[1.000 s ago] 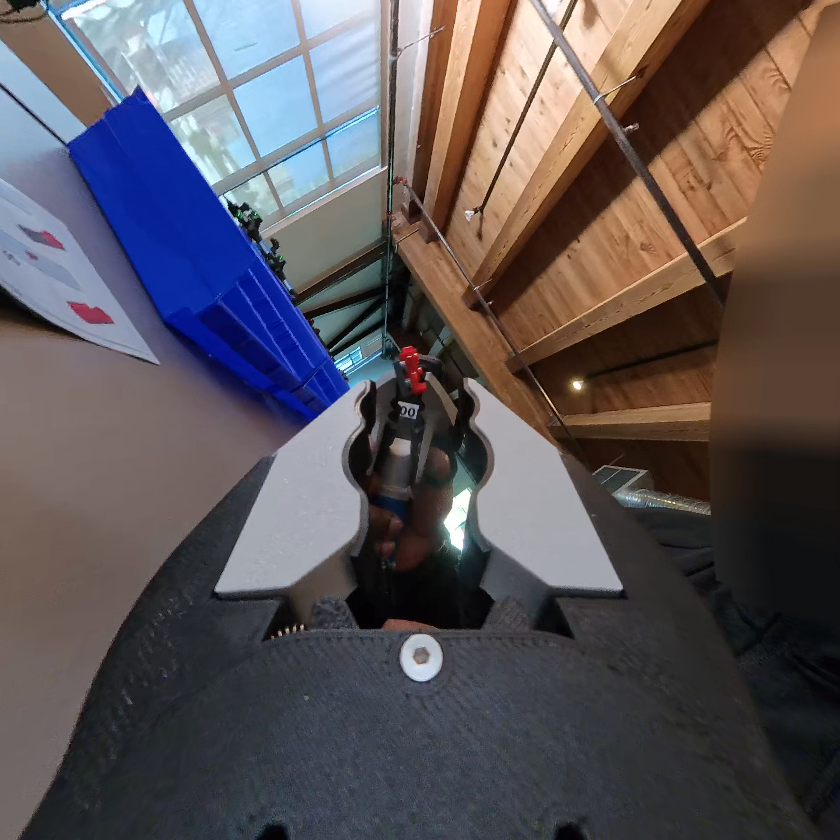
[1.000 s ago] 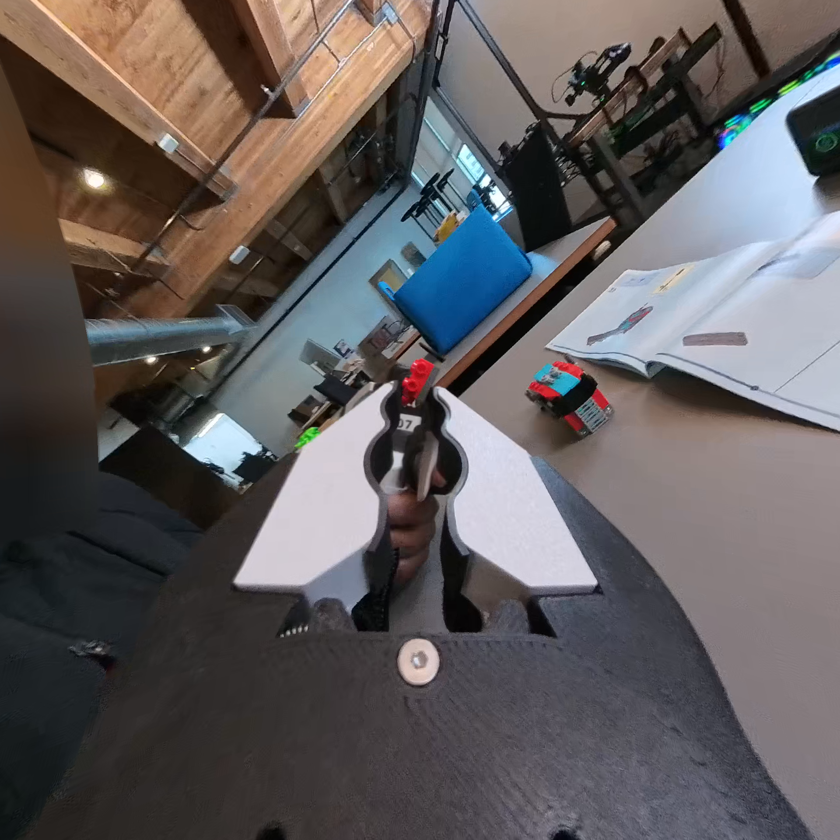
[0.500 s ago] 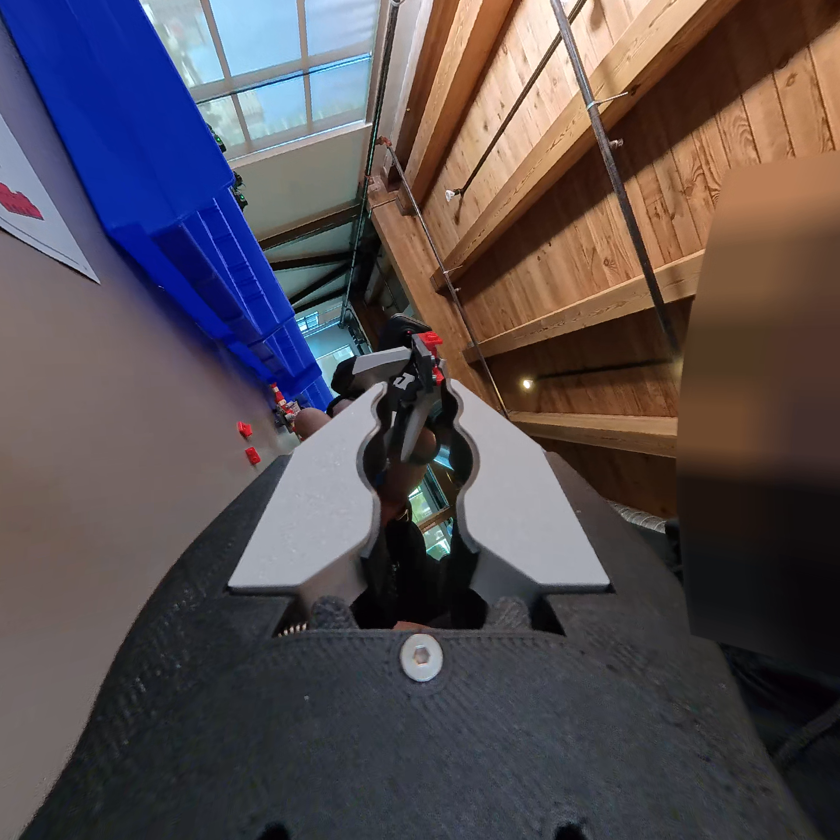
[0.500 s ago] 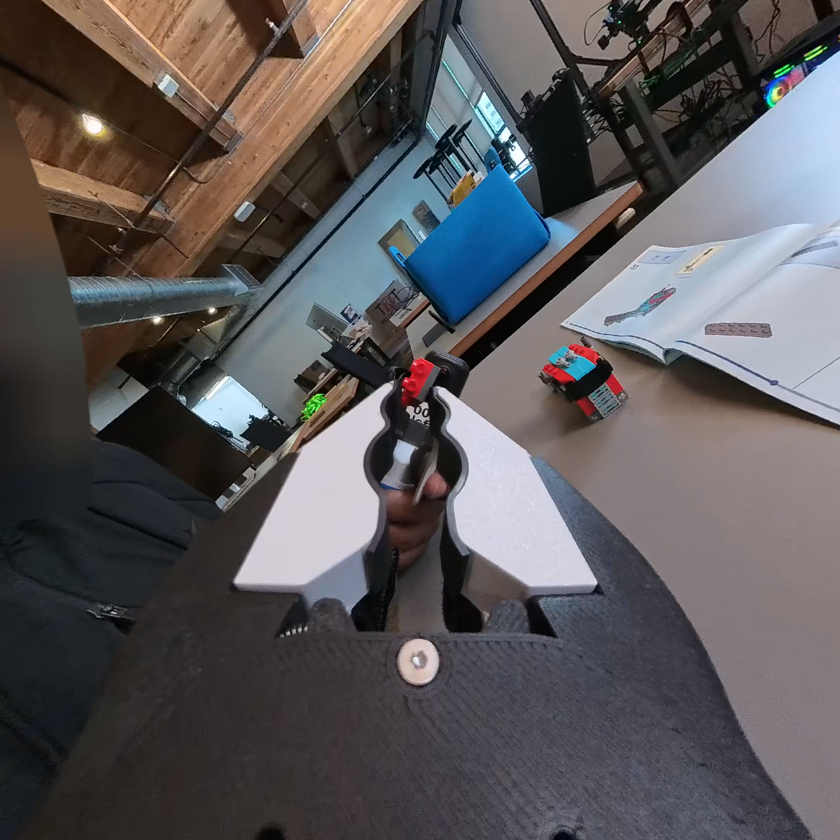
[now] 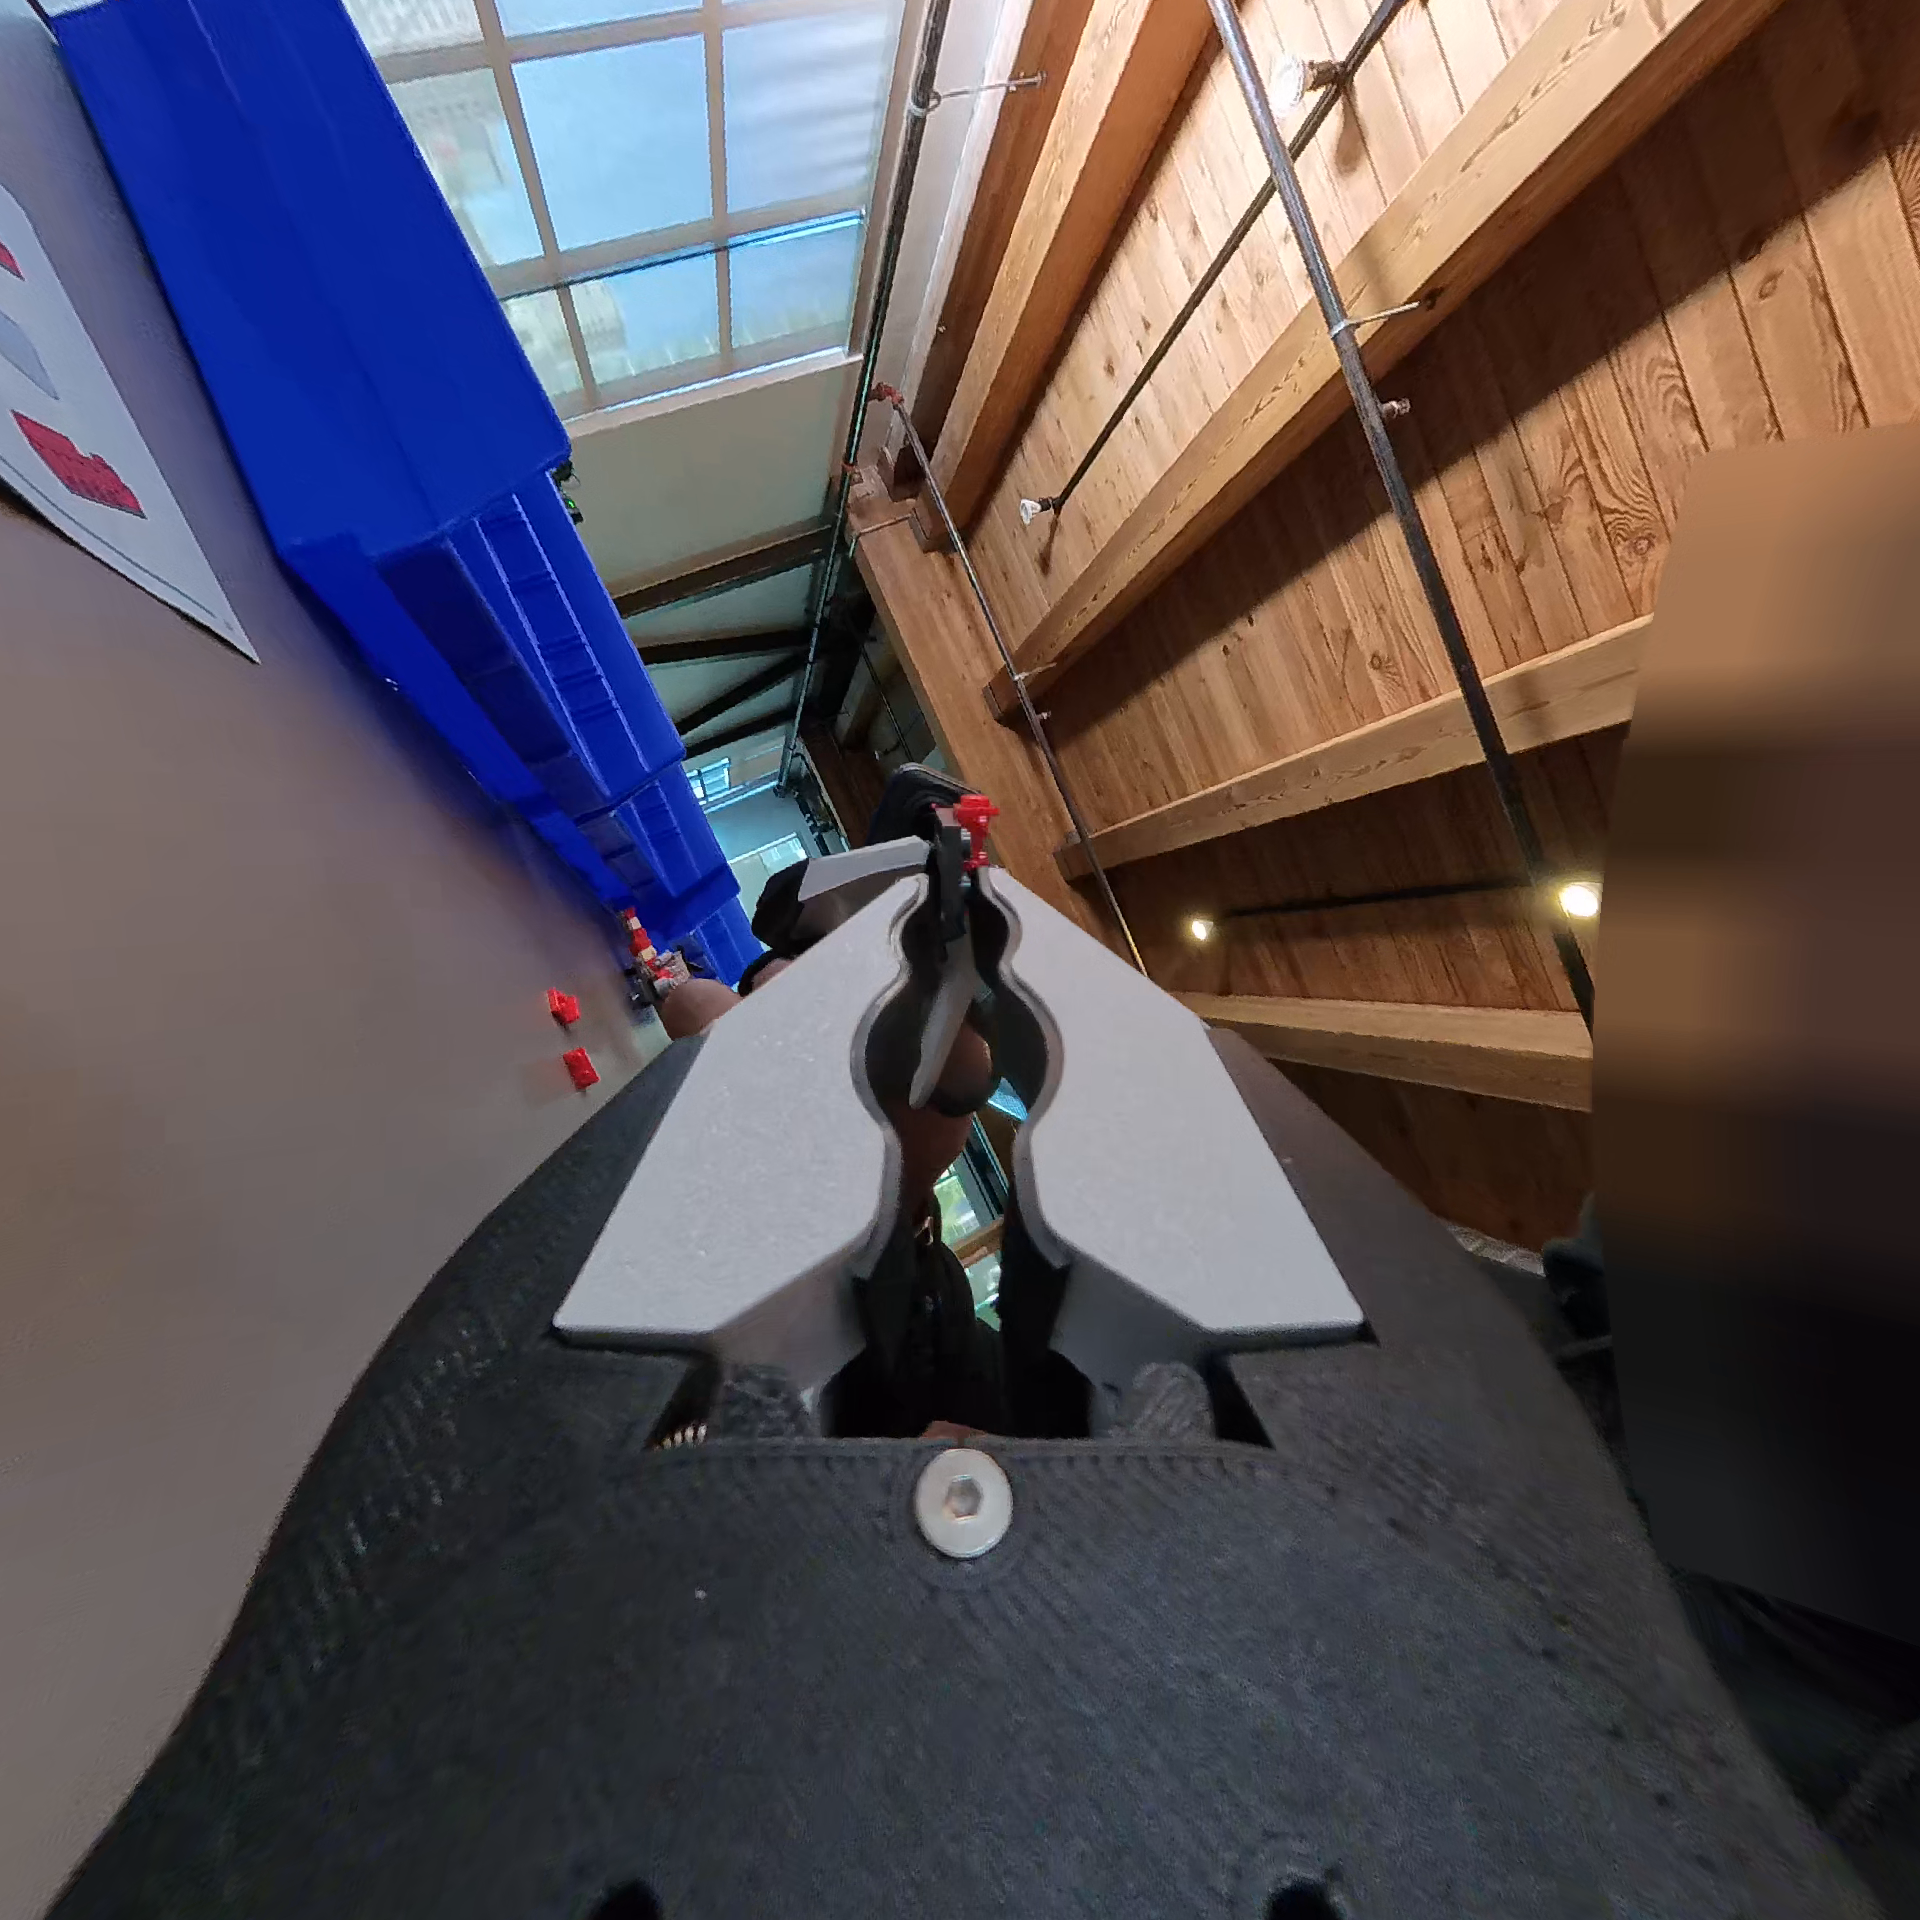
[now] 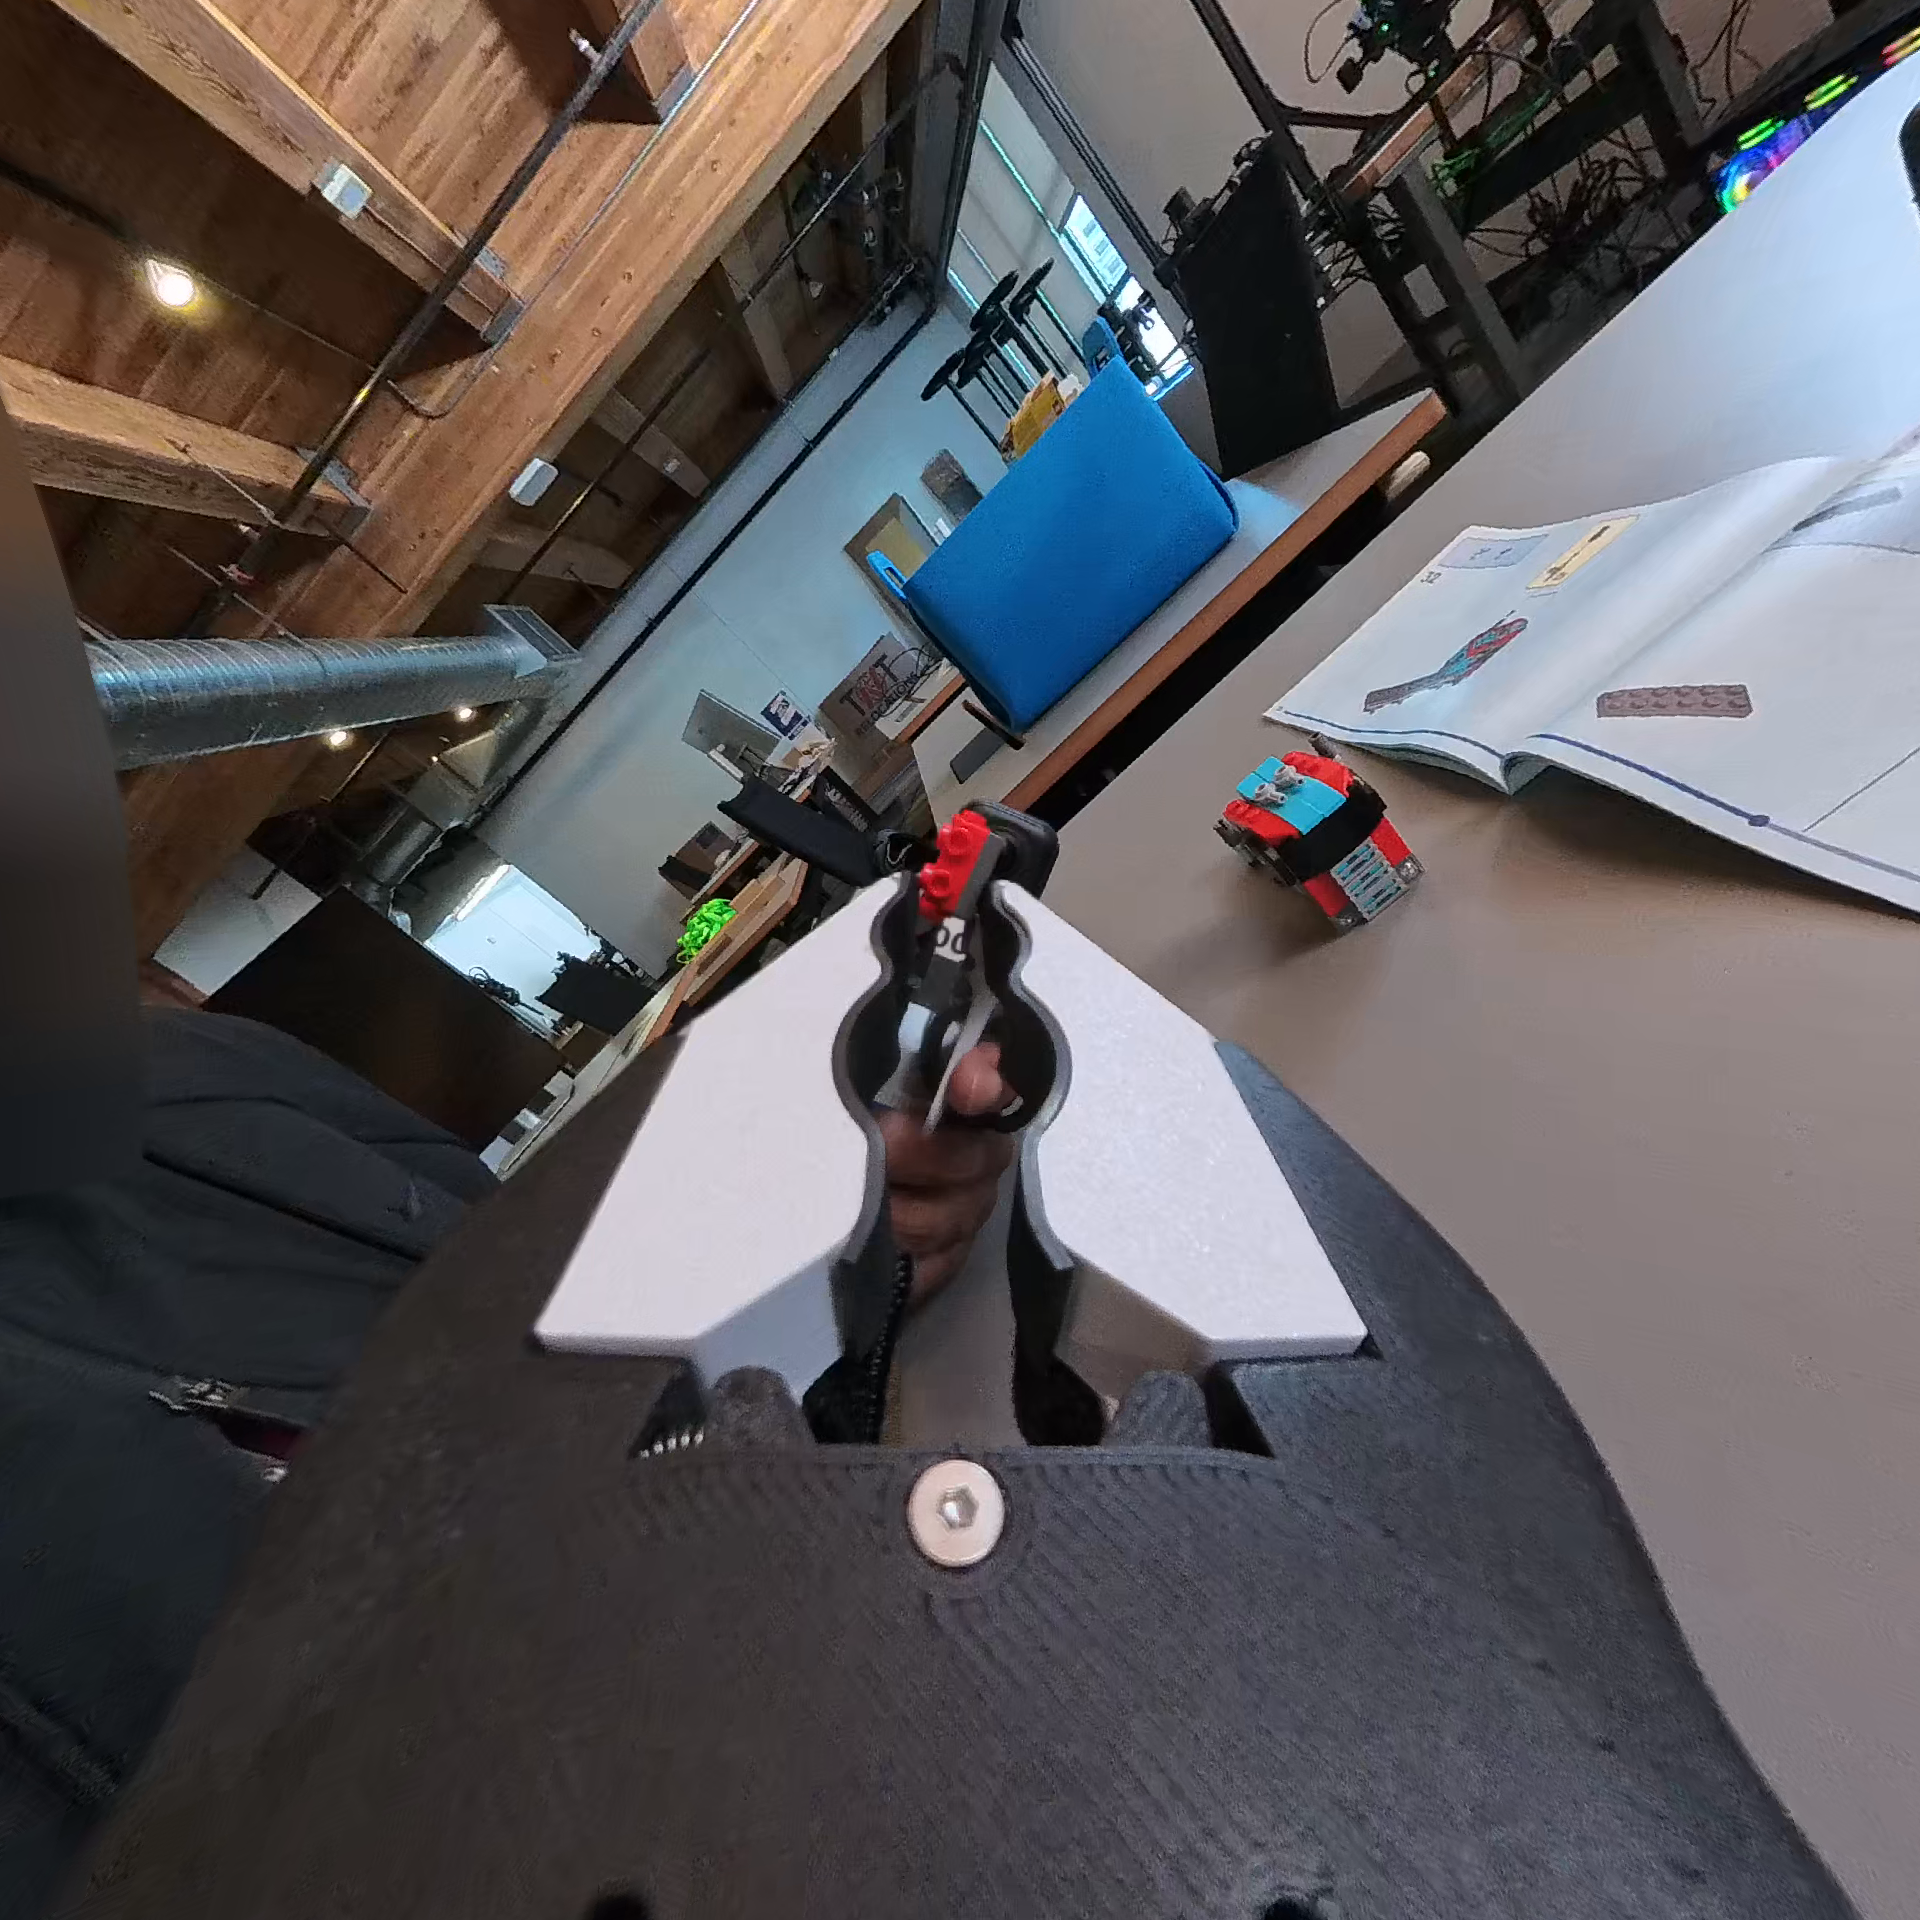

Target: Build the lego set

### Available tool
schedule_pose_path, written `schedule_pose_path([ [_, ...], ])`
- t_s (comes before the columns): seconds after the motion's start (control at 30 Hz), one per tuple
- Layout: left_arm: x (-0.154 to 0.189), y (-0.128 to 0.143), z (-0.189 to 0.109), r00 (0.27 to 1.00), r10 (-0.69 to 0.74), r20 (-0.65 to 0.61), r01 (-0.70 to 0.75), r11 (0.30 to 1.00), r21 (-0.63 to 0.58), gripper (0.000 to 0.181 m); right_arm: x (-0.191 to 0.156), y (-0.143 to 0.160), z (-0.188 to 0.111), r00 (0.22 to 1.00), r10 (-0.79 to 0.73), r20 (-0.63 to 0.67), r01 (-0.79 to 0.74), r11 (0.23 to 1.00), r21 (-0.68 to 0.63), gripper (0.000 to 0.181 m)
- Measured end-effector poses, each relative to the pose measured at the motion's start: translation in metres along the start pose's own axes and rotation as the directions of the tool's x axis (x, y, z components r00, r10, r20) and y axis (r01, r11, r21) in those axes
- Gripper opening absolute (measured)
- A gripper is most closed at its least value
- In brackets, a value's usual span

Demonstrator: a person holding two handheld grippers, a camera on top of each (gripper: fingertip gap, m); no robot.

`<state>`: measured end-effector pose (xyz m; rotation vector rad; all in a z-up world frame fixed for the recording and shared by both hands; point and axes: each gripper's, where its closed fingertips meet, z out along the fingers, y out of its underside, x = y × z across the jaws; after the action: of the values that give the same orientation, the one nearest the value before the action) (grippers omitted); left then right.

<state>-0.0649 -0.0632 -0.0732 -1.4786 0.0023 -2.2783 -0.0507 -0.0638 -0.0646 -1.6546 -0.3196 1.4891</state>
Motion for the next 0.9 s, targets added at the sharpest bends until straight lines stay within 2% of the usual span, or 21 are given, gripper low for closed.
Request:
schedule_pose_path([
  [0.07,-0.002,-0.002,0.000,1.000,0.002,0.009,-0.003,1.000,0.021,0.004,0.002,0.000,-0.001,1.000,0.000,-0.011,0.000,1.000,-0.004,0.011],
  [0.2,-0.010,-0.007,-0.004,0.999,-0.005,0.047,0.002,0.998,0.064,0.004,0.009,-0.005,-0.016,0.998,-0.004,-0.063,0.003,1.000,-0.016,0.031],
  [0.37,-0.019,-0.008,-0.006,0.993,0.017,0.119,-0.025,0.998,0.061,0.004,0.031,-0.015,-0.068,0.959,-0.119,-0.259,0.106,0.992,-0.065,0.035],
  [0.53,-0.024,0.000,-0.003,0.985,0.045,0.165,-0.049,0.999,0.022,0.004,0.068,-0.013,-0.154,0.783,-0.275,-0.558,0.178,0.959,-0.222,0.030],
  [0.7,-0.021,0.001,-0.003,0.988,0.054,0.145,-0.057,0.998,0.016,0.004,0.091,0.013,-0.222,0.570,-0.462,-0.680,0.146,0.871,-0.470,0.025],
  [0.8,-0.020,0.003,-0.001,0.987,0.069,0.144,-0.069,0.998,0.000,0.004,0.100,0.027,-0.238,0.520,-0.537,-0.664,0.118,0.815,-0.567,0.026],
  [0.9,-0.021,0.008,0.003,0.984,0.089,0.153,-0.086,0.996,-0.027,0.004,0.109,0.036,-0.235,0.536,-0.535,-0.653,0.093,0.806,-0.584,0.029],
])
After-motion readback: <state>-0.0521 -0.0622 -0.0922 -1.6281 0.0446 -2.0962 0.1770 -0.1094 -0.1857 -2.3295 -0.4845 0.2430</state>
